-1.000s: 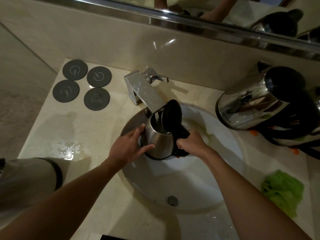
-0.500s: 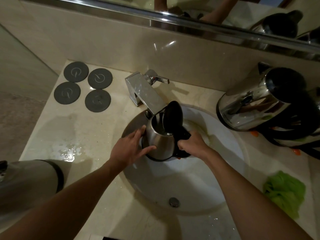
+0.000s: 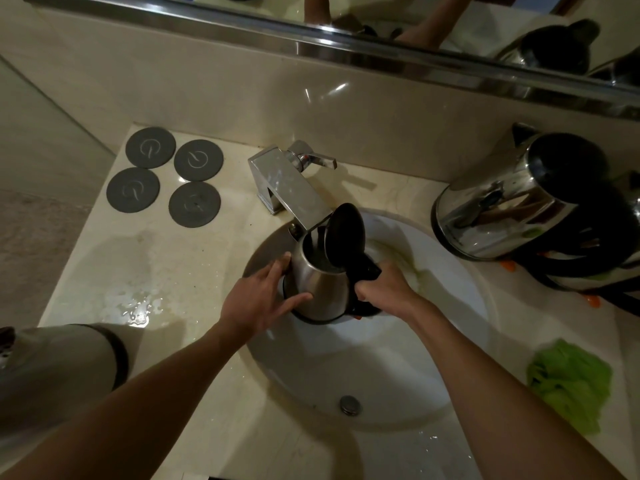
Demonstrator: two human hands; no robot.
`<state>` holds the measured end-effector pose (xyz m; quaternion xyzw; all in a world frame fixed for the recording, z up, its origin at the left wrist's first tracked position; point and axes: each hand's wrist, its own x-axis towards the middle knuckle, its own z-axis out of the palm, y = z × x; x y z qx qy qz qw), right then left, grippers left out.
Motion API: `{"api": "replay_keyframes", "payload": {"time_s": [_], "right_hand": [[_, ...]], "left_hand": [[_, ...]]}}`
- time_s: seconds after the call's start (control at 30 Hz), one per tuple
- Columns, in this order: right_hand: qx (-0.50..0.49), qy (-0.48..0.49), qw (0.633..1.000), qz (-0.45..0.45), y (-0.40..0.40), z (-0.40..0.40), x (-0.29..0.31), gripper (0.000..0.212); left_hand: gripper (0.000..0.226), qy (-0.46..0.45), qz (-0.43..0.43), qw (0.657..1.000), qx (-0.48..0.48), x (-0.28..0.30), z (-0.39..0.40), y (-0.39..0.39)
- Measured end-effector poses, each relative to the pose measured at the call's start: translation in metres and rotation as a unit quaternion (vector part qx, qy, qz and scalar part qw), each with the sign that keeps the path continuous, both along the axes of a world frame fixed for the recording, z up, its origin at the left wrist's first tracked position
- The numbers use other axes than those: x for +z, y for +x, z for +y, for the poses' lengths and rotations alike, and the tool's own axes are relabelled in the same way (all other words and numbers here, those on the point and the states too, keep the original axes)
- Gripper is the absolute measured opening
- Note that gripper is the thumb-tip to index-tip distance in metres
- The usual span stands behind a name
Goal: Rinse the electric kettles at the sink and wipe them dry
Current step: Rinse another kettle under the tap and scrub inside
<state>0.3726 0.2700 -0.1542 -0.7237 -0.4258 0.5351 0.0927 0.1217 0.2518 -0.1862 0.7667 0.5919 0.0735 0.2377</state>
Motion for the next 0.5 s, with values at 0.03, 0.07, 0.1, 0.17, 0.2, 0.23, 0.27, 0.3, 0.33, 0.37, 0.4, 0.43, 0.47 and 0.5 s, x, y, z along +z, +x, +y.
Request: {"api": "replay_keyframes", "payload": {"time_s": [0.03, 0.07, 0.1, 0.17, 0.2, 0.23, 0.27, 0.3, 0.33, 0.37, 0.4, 0.43, 0.47, 0.5], "right_hand": [[0.001, 0.002, 1.0, 0.0, 0.0, 0.0001, 0.0007, 0.009], [0.0, 0.002, 1.0, 0.0, 0.0, 0.0005, 0.001, 0.01], [0.0, 0.003, 1.0, 0.001, 0.0, 0.0006, 0.0018, 0.01], [0.003, 0.003, 1.0, 0.002, -0.0002, 0.0004, 0.0031, 0.009], [0.004, 0.004, 1.0, 0.002, -0.0006, 0.0001, 0.0037, 0.009], [0.004, 0.007, 1.0, 0.001, -0.0007, -0.0004, 0.0045, 0.008], [0.001, 0.007, 1.0, -0.001, -0.0008, -0.001, 0.0042, 0.008], [0.0, 0.006, 1.0, -0.003, -0.0008, -0.0016, 0.0045, 0.009], [-0.001, 0.005, 1.0, -0.003, -0.001, -0.0018, 0.0047, 0.009], [-0.003, 0.003, 1.0, -0.003, -0.0012, -0.0019, 0.0045, 0.008], [-0.003, 0.001, 1.0, -0.003, -0.0012, -0.0021, 0.0045, 0.008], [-0.003, 0.001, 1.0, 0.0, -0.0012, -0.002, 0.0045, 0.008], [-0.004, 0.001, 1.0, 0.001, -0.0009, -0.0021, 0.0042, 0.008], [-0.003, 0.002, 1.0, 0.001, -0.001, -0.0023, 0.0048, 0.008]], "left_hand": [[0.101, 0.001, 0.0, 1.0, 0.0, -0.0002, 0.0001, 0.0], [0.101, 0.001, 0.001, 1.0, -0.001, -0.0004, 0.0001, -0.0002], [0.1, 0.004, 0.0, 1.0, -0.002, -0.0006, 0.0002, -0.0006], [0.1, 0.005, -0.003, 1.0, -0.002, -0.0006, -0.0001, -0.0013], [0.1, 0.005, -0.005, 1.0, -0.002, 0.0, -0.0005, -0.0011], [0.1, 0.005, -0.007, 1.0, -0.002, 0.0004, -0.0007, -0.0007], [0.1, 0.005, -0.009, 1.0, -0.002, 0.0011, -0.0009, -0.0001], [0.1, 0.004, -0.008, 1.0, -0.003, 0.0011, -0.001, 0.0004], [0.101, 0.005, -0.008, 1.0, -0.003, 0.0011, -0.001, 0.0006], [0.101, 0.007, -0.006, 1.0, -0.004, 0.0008, -0.001, 0.0004], [0.102, 0.008, -0.004, 1.0, -0.005, 0.0007, -0.0009, 0.0002], [0.102, 0.008, -0.003, 1.0, -0.004, 0.0008, -0.0006, -0.0001], [0.103, 0.007, -0.001, 1.0, -0.004, 0.001, -0.0005, -0.0004], [0.103, 0.006, -0.001, 1.0, -0.004, 0.001, -0.0002, -0.0005]]}}
